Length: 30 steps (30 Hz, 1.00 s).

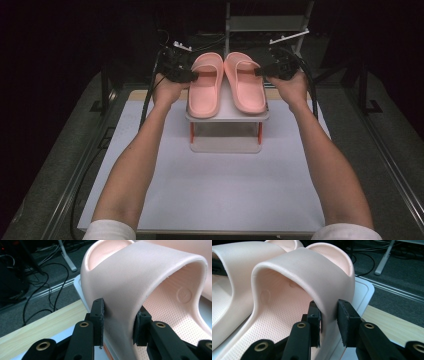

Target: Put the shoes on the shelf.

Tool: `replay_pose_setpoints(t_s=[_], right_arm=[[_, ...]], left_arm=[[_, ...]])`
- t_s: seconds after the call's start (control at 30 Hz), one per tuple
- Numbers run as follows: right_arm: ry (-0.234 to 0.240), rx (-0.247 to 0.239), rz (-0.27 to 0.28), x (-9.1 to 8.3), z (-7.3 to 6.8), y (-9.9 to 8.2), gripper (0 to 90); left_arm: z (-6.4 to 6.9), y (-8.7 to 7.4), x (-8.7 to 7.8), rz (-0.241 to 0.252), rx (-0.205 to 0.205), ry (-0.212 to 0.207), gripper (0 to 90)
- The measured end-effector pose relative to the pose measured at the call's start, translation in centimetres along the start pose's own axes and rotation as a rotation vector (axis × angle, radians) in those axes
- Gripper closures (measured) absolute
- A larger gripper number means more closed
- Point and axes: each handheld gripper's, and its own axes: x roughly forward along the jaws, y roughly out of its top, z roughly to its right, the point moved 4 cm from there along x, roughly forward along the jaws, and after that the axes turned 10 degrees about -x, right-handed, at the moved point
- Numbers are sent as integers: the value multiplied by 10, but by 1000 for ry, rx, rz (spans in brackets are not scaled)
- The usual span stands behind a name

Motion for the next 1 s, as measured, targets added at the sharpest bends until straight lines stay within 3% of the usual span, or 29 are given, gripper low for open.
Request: replay_pose_setpoints(t_s=[0.2, 1.0], right_arm=[[3, 7, -8, 5, 0, -7, 692], [48, 46, 21, 8, -10, -5, 621]], left_arm=[[3, -3, 7, -19, 3, -11, 662], [6, -5, 9, 4, -27, -25, 625]])
